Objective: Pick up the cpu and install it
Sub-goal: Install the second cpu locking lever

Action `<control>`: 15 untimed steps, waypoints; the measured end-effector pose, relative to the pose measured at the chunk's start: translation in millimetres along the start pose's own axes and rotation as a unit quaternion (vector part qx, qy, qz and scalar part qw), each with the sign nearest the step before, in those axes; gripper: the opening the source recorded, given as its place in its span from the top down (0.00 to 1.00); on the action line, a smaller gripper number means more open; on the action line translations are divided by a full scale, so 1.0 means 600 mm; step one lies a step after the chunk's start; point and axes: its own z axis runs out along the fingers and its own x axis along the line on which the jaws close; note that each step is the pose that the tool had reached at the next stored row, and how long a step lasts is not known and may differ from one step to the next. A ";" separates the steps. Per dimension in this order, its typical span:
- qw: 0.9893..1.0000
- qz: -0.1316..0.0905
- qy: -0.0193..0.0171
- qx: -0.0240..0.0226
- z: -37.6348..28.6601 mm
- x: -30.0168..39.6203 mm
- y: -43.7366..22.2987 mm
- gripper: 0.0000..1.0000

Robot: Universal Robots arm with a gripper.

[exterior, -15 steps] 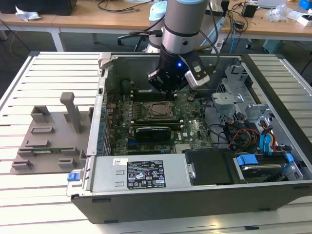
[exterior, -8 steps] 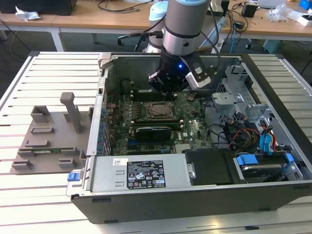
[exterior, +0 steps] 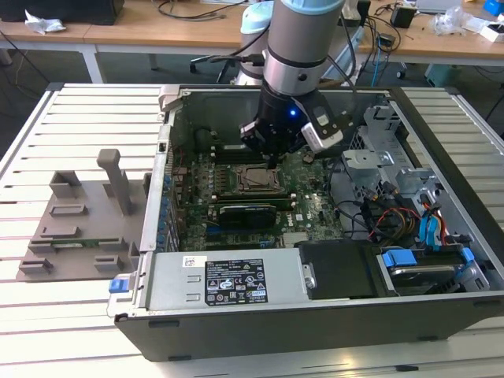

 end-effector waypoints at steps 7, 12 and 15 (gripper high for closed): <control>1.000 0.000 0.000 0.000 0.001 0.001 -0.009 0.89; 1.000 0.000 0.000 0.000 0.003 0.002 -0.020 0.89; 1.000 0.000 0.000 0.000 0.006 0.002 -0.024 0.89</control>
